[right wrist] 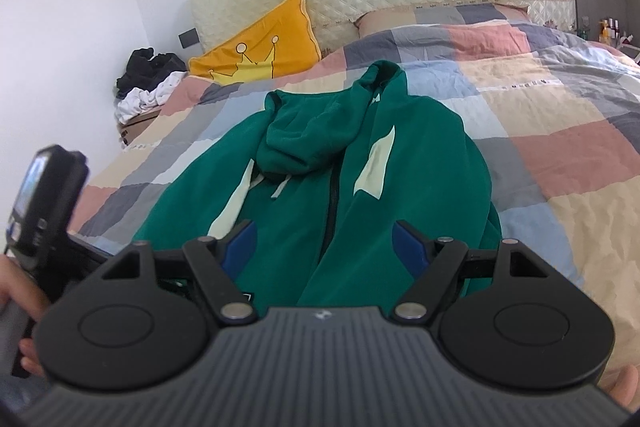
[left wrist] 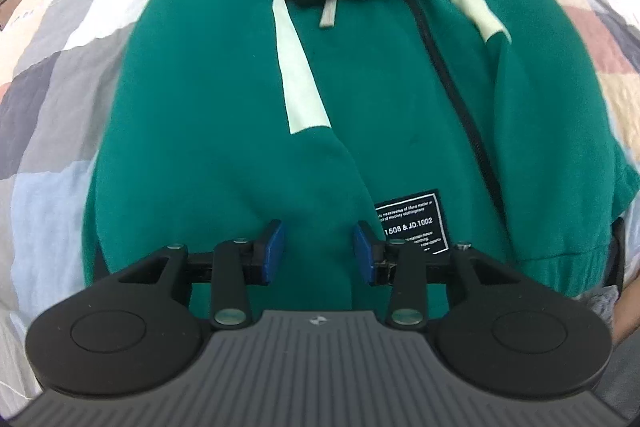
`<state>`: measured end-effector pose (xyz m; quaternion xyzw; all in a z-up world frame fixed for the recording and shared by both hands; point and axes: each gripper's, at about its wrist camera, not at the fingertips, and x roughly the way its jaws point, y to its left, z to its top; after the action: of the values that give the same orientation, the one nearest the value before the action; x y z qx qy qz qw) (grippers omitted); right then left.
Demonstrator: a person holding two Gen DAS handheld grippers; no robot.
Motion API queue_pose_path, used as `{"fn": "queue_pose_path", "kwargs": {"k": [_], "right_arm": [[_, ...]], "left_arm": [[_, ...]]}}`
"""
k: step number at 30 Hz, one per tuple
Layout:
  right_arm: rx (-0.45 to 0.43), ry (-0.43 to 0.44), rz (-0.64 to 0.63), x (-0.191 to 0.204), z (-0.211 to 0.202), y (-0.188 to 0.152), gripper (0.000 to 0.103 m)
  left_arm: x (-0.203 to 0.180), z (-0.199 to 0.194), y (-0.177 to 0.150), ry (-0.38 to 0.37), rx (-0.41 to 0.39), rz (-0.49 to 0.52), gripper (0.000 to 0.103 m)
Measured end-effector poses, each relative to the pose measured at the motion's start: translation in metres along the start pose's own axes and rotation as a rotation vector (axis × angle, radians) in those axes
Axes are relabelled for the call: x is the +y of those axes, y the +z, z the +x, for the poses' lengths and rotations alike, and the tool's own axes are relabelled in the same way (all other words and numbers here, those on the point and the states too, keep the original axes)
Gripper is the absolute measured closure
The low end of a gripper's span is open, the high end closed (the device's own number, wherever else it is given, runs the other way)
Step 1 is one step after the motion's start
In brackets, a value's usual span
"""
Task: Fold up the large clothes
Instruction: 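Open both grippers and release the hoodie, pulling the left tool aside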
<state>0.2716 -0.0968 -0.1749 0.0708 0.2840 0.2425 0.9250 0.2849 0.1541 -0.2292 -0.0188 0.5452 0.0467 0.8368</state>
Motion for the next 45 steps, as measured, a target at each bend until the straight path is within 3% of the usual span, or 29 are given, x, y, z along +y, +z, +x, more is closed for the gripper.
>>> {"fn": "queue_pose_path", "kwargs": {"k": [5, 17, 19, 20, 21, 24, 26, 28, 29, 30, 31, 33, 37, 41, 45], "right_arm": [[0.011, -0.002, 0.044, -0.009, 0.003, 0.000, 0.027], [0.059, 0.008, 0.079, -0.017, 0.016, -0.004, 0.027], [0.062, 0.004, 0.082, -0.017, 0.016, -0.004, 0.027], [0.063, 0.002, 0.084, -0.018, 0.016, -0.004, 0.027], [0.064, 0.001, 0.088, -0.018, 0.017, -0.004, 0.027], [0.072, -0.005, 0.102, -0.020, 0.018, -0.005, 0.027], [0.077, -0.007, 0.115, -0.022, 0.019, -0.005, 0.027], [0.081, -0.011, 0.123, -0.024, 0.020, -0.005, 0.027], [0.082, -0.017, 0.123, -0.024, 0.021, -0.006, 0.027], [0.085, -0.025, 0.121, -0.025, 0.023, -0.007, 0.027], [0.091, -0.036, 0.120, -0.026, 0.026, -0.008, 0.027], [0.103, -0.053, 0.123, -0.028, 0.029, -0.010, 0.027], [0.126, -0.080, 0.131, -0.032, 0.034, -0.014, 0.027], [0.124, -0.108, 0.120, -0.030, 0.034, -0.015, 0.027], [0.113, -0.136, 0.110, -0.026, 0.036, -0.015, 0.027]], "left_arm": [[-0.003, 0.009, 0.000, -0.011, 0.013, 0.008, 0.048], [-0.020, 0.021, -0.005, 0.027, 0.000, 0.045, 0.046], [-0.021, 0.019, -0.004, 0.010, 0.002, 0.037, 0.041], [-0.019, 0.018, -0.003, -0.034, 0.003, 0.027, 0.031], [-0.018, 0.016, -0.004, -0.077, 0.005, 0.023, 0.029], [-0.030, 0.013, -0.010, -0.093, 0.002, 0.083, 0.029], [-0.037, 0.013, -0.016, -0.064, 0.010, 0.131, 0.029], [-0.048, 0.011, -0.023, -0.026, -0.008, 0.186, 0.034], [-0.050, 0.010, -0.026, -0.010, -0.013, 0.215, 0.043], [-0.051, 0.008, -0.027, -0.002, -0.016, 0.233, 0.058], [-0.049, 0.004, -0.027, -0.002, -0.013, 0.240, 0.066], [-0.041, -0.003, -0.026, -0.001, 0.001, 0.225, 0.098], [-0.006, -0.031, -0.021, 0.007, -0.048, 0.146, 0.099], [0.058, -0.078, 0.001, 0.003, -0.156, -0.011, 0.099], [0.137, -0.125, 0.033, 0.125, -0.312, -0.124, 0.099]]}}
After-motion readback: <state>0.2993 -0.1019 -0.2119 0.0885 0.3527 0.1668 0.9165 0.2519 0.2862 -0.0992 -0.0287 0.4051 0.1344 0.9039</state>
